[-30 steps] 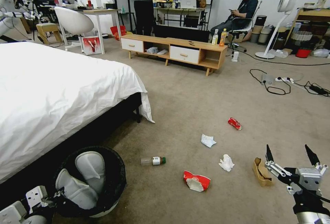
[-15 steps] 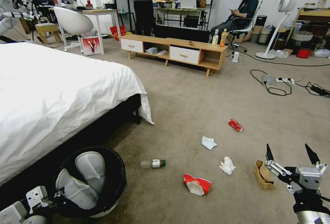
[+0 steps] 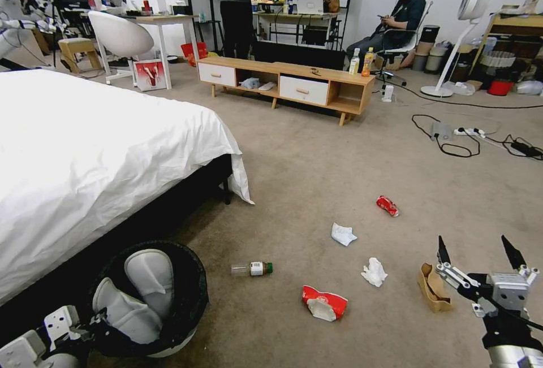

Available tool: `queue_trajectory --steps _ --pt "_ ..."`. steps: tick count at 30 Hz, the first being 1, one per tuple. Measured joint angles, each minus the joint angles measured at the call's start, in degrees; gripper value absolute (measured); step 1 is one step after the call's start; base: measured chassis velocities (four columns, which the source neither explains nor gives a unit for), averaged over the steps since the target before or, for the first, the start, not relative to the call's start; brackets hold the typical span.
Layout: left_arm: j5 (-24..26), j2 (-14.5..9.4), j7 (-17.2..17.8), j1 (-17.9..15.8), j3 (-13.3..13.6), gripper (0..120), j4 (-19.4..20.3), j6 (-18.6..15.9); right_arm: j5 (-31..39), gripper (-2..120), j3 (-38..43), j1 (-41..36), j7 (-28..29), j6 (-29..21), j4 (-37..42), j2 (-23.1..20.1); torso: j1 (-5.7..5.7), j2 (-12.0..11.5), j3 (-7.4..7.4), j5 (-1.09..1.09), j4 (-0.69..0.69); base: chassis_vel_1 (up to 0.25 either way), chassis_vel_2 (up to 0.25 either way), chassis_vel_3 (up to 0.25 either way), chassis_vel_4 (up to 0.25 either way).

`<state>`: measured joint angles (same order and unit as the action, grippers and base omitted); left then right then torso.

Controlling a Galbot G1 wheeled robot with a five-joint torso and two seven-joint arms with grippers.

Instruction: Pick up the trash bin and place the garbage on the floor into it.

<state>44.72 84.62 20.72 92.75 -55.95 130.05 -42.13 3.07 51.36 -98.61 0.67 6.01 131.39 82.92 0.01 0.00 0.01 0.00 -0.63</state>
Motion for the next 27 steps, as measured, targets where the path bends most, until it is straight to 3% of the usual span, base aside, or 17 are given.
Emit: queue_trajectory --steps 12,25,27 --pt "0.0 -0.2 0.0 -0.1 0.1 3 -0.1 0.0 -0.2 100 0.0 0.5 0.1 0.1 -0.7 -1.4 0.00 0.0 0.00 0.00 0.00 -0.021 0.026 0.029 -0.037" --pt "-0.1 0.2 -0.5 0.9 -0.2 3 0.2 0.0 5.4 100 -1.9 2.1 2.4 -4.3 -3.9 -11.5 0.00 0.0 0.00 0.00 0.00 0.000 0.000 0.000 0.000" --pt "-0.1 0.3 -0.5 1.2 -0.3 3 0.5 0.0 7.7 100 -3.4 2.6 2.8 -6.7 -4.8 -16.1 0.00 0.0 0.00 0.02 -0.01 0.000 0.000 0.000 0.000"
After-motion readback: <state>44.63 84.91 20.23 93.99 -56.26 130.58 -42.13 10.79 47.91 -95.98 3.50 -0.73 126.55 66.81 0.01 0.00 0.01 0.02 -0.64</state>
